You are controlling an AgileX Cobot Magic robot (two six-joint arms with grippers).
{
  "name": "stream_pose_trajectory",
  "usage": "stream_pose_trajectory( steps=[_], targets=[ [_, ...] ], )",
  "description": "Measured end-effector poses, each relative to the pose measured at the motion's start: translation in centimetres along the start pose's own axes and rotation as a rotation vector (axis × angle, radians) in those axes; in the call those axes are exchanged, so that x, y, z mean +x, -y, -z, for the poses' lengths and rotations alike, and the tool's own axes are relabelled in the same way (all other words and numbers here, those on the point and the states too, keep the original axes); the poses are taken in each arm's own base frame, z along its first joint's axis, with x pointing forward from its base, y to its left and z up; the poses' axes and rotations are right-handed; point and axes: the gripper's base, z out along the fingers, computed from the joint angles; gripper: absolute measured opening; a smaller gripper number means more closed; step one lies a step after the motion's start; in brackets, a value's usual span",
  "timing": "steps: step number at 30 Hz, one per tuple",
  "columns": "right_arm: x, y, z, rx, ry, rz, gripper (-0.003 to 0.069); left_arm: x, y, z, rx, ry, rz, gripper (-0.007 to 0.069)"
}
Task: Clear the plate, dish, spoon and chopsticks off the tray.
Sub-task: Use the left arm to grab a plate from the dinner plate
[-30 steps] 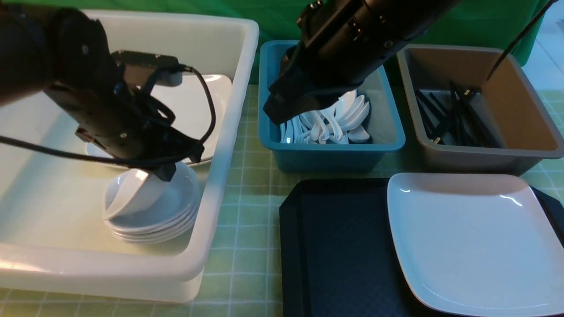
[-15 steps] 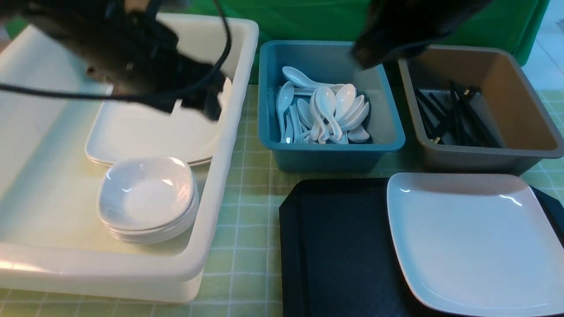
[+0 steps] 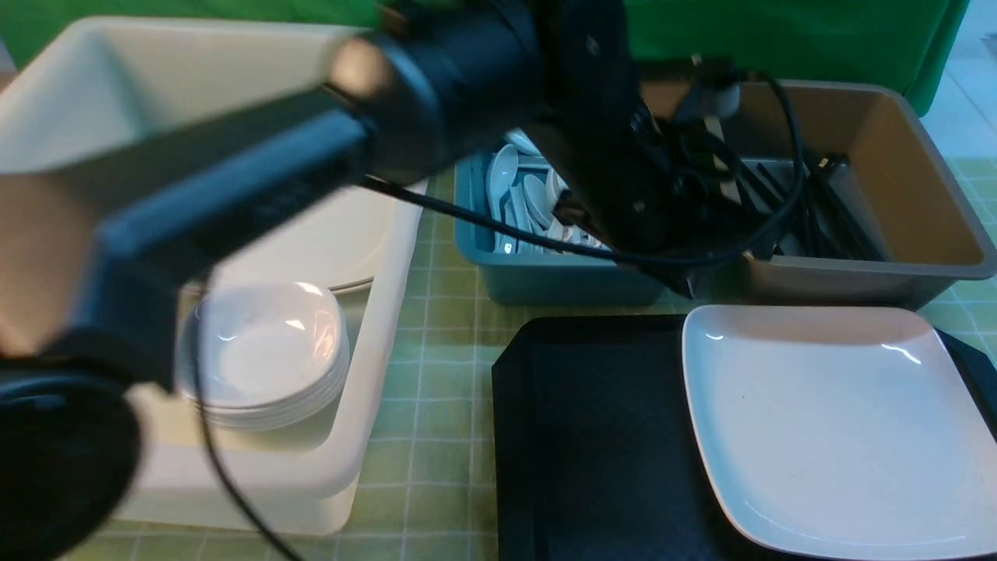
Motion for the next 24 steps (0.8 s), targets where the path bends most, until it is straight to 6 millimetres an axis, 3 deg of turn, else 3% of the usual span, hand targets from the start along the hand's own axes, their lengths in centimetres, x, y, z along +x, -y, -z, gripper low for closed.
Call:
stream_pose_trajectory(
  steps=[2, 4, 6, 7, 10, 13, 19, 24],
  targets=[
    [1.1, 0.2, -0.3, 0.008, -0.006, -0.027, -0.0001, -0.3, -0.4, -2.0, -0.003, -0.011, 0.0, 0.0069],
    [1.7, 0.0, -0.5, -0.01, -0.011, -0.043, -0.0001, -0.4, -1.2, -5.5, -0.01, -0.023, 0.007, 0.0209],
    [1.7, -0.1, -0.6, -0.02, -0.01, -0.047, -0.0001, -0.2, -1.5, -6.8, -0.013, -0.031, 0.009, 0.0261],
    [1.6, -0.2, -0.6, -0.026, -0.006, -0.05, -0.0001, -0.1, -1.8, -8.1, -0.016, -0.029, 0.013, 0.0345],
    [1.6, -0.2, -0.6, -0.028, -0.001, -0.049, -0.0001, 0.2, -2.4, -9.8, -0.022, -0.027, 0.019, 0.0467],
    [1.6, -0.2, -0.6, -0.03, 0.0, -0.046, -0.0001, 0.6, -2.6, -11.2, -0.024, -0.025, 0.019, 0.0526],
    [1.4, -0.4, -0.5, -0.046, 0.019, -0.039, 0.0, 0.5, -3.1, -12.6, -0.029, 0.021, -0.003, 0.0511],
    [1.4, -0.4, -0.5, -0.047, 0.022, -0.039, 0.0, 0.6, -3.1, -13.0, -0.027, 0.026, -0.022, 0.0304]
  ],
)
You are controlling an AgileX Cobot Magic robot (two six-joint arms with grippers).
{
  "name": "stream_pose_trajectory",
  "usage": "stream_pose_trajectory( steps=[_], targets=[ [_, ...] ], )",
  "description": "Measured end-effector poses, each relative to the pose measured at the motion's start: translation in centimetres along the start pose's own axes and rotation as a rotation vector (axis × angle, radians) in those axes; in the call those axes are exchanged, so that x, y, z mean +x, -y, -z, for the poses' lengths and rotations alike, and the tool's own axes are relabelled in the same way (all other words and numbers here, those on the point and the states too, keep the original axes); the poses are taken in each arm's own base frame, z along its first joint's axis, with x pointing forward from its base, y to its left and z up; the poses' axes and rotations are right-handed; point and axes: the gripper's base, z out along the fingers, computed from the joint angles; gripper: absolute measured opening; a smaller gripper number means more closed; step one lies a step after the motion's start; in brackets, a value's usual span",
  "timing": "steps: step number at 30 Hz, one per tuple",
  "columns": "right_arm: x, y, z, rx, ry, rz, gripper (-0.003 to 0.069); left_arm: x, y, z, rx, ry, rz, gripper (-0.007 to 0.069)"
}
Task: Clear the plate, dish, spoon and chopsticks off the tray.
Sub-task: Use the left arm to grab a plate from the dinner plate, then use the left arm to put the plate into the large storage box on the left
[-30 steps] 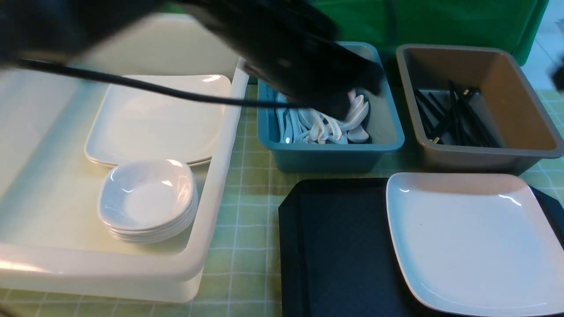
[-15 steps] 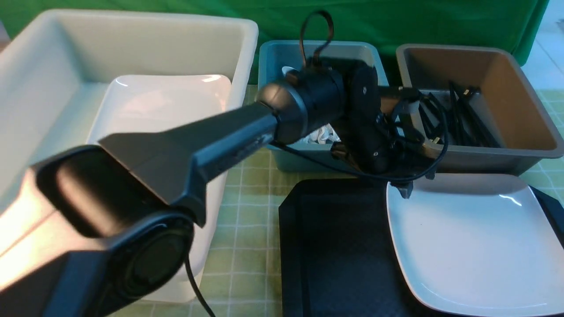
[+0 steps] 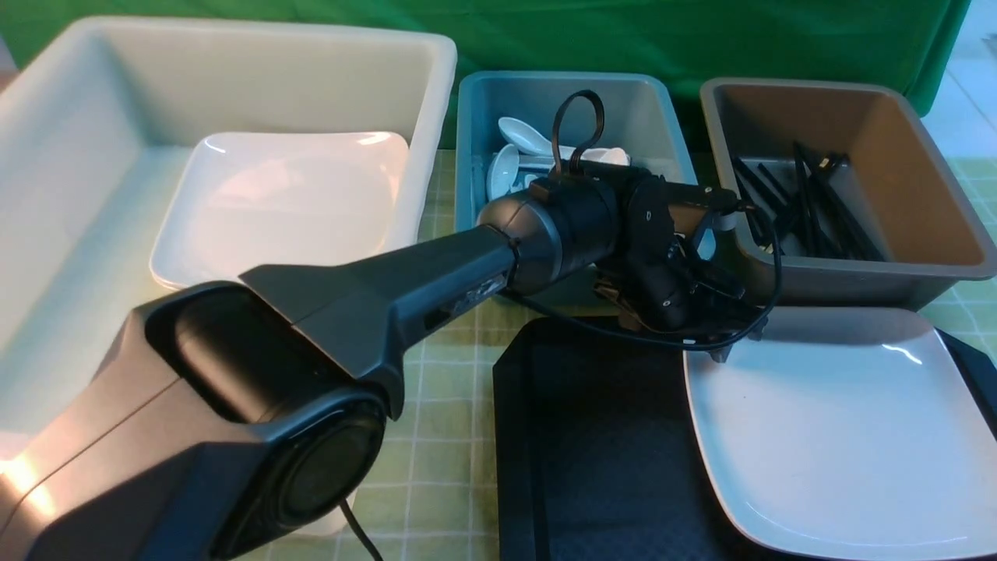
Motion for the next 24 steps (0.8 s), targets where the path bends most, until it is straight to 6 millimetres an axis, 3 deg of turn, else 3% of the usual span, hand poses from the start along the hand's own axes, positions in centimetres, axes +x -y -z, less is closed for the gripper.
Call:
stream_pose_trajectory(
  steps=[3, 9, 14, 17, 19, 24],
  targets=[
    [0.0, 0.0, 0.0, 0.001, 0.004, 0.0, 0.0, 0.0, 0.2, 0.1, 0.022, -0.009, 0.056, 0.0116],
    [-0.1, 0.0, 0.0, 0.001, 0.01, 0.002, 0.0, 0.1, 1.2, 2.1, 0.024, -0.089, 0.038, 0.0081],
    [-0.3, 0.0, 0.3, 0.002, 0.023, 0.003, 0.0, -1.0, 2.2, 6.7, 0.015, -0.102, -0.07, 0.0046],
    [-1.0, -0.1, 1.5, 0.005, 0.058, 0.01, 0.0, -1.9, 3.0, 10.5, 0.011, -0.08, -0.146, 0.0026],
    [-1.3, -0.2, 2.0, 0.003, 0.075, 0.012, 0.0, -2.1, 3.3, 11.7, 0.012, -0.07, -0.167, 0.0021],
    [-2.8, -1.4, 4.6, -0.086, 0.182, 0.058, 0.0, -3.3, 4.5, 19.0, -0.018, 0.043, -0.266, 0.0001]
  ],
)
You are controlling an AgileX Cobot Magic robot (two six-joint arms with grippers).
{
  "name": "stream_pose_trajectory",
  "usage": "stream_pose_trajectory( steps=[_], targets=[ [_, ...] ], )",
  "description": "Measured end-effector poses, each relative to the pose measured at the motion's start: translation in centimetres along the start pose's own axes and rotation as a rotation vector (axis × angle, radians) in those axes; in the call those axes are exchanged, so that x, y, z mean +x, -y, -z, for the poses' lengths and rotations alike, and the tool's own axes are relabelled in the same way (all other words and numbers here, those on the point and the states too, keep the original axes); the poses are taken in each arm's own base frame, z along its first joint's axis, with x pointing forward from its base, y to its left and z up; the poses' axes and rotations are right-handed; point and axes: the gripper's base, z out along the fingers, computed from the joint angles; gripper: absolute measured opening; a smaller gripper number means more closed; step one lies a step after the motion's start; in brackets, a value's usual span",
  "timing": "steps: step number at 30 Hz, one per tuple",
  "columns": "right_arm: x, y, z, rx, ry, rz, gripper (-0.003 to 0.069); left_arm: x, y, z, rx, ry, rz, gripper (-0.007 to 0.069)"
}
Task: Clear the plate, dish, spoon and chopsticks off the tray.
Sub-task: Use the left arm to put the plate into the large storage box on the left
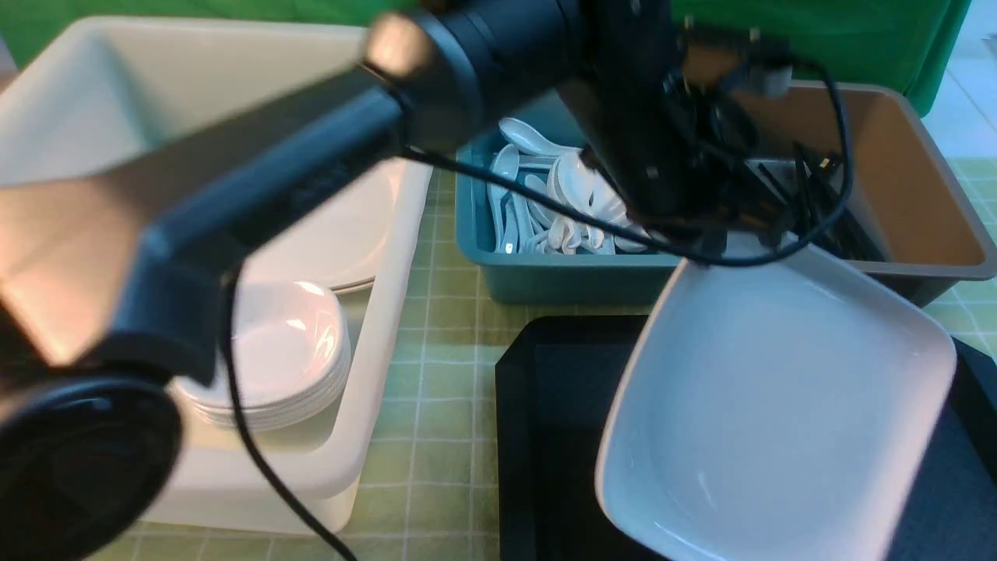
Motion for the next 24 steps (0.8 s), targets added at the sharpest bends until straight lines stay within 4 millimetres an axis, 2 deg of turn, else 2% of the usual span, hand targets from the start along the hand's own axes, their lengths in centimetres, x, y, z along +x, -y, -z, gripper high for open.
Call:
stream_pose_trajectory(
  steps=[1, 2, 4, 5, 6, 8, 9, 12, 15, 16, 17, 20, 24],
  targets=[
    [-0.4, -0.3, 0.4, -0.028, 0.024, 0.008, 0.0, -0.2, 0.0, 1.3, -0.011, 0.024, -0.009, 0.0001],
    [-0.5, -0.4, 0.4, -0.033, 0.028, 0.007, 0.0, -0.3, 0.0, 1.5, -0.013, 0.028, -0.011, 0.0001],
    [-1.6, -1.1, 1.4, -0.095, 0.089, 0.026, 0.0001, -0.8, -0.7, 5.1, -0.038, 0.097, -0.015, 0.0003],
    [-1.7, -1.2, 1.6, -0.097, 0.096, 0.029, 0.0001, -0.9, -0.8, 5.4, -0.04, 0.104, -0.014, 0.0003],
    [-2.4, -1.4, 2.0, -0.111, 0.121, 0.038, 0.0001, -1.1, -1.7, 7.3, -0.056, 0.149, 0.003, 0.0003],
    [-3.2, -1.5, 2.5, -0.123, 0.146, 0.044, 0.0001, -1.2, -2.7, 9.6, -0.075, 0.203, 0.027, 0.0003],
    [-3.3, -1.5, 2.4, -0.126, 0.148, 0.043, 0.0001, -1.2, -3.0, 9.8, -0.08, 0.209, 0.033, 0.0003],
    [-4.7, -1.7, 2.9, -0.157, 0.181, 0.052, 0.0001, -1.0, -5.1, 13.6, -0.121, 0.283, 0.08, 0.0003],
    [-6.1, -2.3, 3.0, -0.2, 0.197, 0.088, 0.0001, -0.6, -7.2, 16.6, -0.171, 0.341, 0.124, 0.0003],
    [-6.2, -2.3, 3.0, -0.204, 0.196, 0.091, 0.0001, -0.4, -7.5, 17.0, -0.179, 0.349, 0.133, 0.0003],
    [-7.1, -3.0, 2.7, -0.233, 0.199, 0.117, 0.0001, 0.0, -8.8, 18.9, -0.206, 0.382, 0.165, 0.0003],
    [-8.9, -4.9, 1.6, -0.312, 0.194, 0.183, 0.0001, 1.4, -12.1, 22.4, -0.261, 0.447, 0.262, 0.0003],
    [-11.0, -8.2, -0.3, -0.415, 0.195, 0.266, 0.0001, 3.7, -16.6, 25.7, -0.344, 0.499, 0.394, 0.0003]
  ],
)
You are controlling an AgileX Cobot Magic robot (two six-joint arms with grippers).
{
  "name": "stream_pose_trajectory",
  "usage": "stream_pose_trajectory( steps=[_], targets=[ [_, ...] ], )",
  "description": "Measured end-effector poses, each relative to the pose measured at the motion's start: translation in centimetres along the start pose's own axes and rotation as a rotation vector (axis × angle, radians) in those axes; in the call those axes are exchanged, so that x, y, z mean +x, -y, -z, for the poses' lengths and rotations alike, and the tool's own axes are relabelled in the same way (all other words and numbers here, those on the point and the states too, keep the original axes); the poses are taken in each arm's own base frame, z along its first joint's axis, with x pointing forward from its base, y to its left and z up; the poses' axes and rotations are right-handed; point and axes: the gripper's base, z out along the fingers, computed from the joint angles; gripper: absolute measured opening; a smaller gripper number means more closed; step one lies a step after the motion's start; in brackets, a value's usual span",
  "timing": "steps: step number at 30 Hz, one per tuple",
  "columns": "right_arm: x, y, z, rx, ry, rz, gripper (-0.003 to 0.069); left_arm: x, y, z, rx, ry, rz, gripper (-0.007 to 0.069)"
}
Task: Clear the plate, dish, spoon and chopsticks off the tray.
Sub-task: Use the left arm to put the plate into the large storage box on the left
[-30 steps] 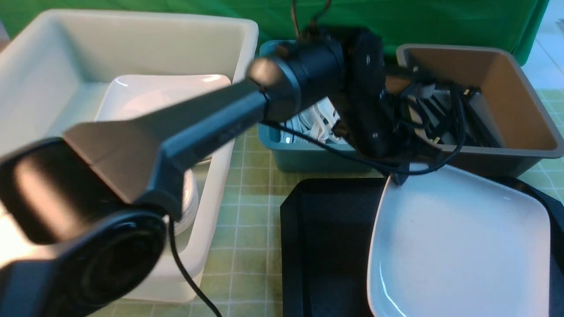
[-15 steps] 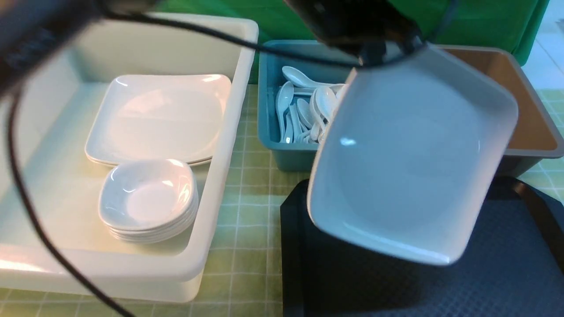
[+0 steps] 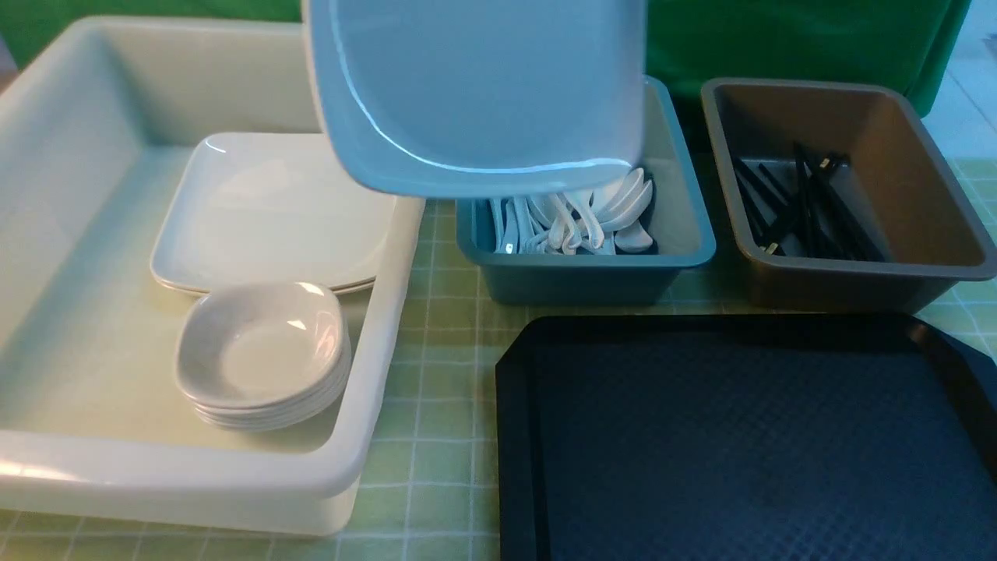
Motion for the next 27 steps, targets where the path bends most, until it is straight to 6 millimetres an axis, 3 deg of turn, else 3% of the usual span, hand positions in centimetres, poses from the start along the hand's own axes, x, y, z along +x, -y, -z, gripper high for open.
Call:
stream_pose_trajectory(
  steps=[1, 2, 3, 8, 14, 16, 20, 25, 27],
  targets=[
    [-0.1, -0.1, -0.2, -0.006, 0.001, 0.003, 0.0001, 0.0, -0.3, 0.1, -0.006, 0.001, 0.009, 0.0003],
    [-0.6, -0.5, -1.0, -0.027, 0.005, 0.018, 0.0001, -0.1, -1.8, 0.5, -0.04, 0.01, 0.039, 0.0003],
    [-1.5, -1.2, -2.9, -0.069, 0.004, 0.047, 0.0001, -0.2, -4.2, 1.0, -0.095, 0.019, 0.09, 0.0003],
    [-3.1, -3.3, -8.3, -0.17, -0.016, 0.109, 0.0001, 0.5, -10.9, 2.3, -0.247, 0.034, 0.224, 0.0003],
    [-4.1, -5.0, -11.6, -0.229, -0.016, 0.153, 0.0001, 4.3, -17.0, 0.2, -0.303, 0.042, 0.439, 0.0003],
    [-4.2, -5.2, -11.7, -0.232, -0.01, 0.157, 0.0001, 6.1, -18.3, -1.0, -0.31, 0.046, 0.505, 0.0003],
    [-4.5, -5.3, -11.9, -0.226, 0.014, 0.157, 0.0001, 11.4, -19.9, -4.5, -0.328, 0.039, 0.671, 0.0004],
    [-4.0, -4.8, -13.8, -0.223, -0.017, 0.146, 0.0001, 16.3, -19.2, -8.1, -0.376, 0.101, 0.794, 0.0004],
    [-4.0, -4.7, -14.1, -0.22, -0.021, 0.145, 0.0001, 16.7, -18.9, -8.5, -0.39, 0.133, 0.801, 0.0004]
  ],
)
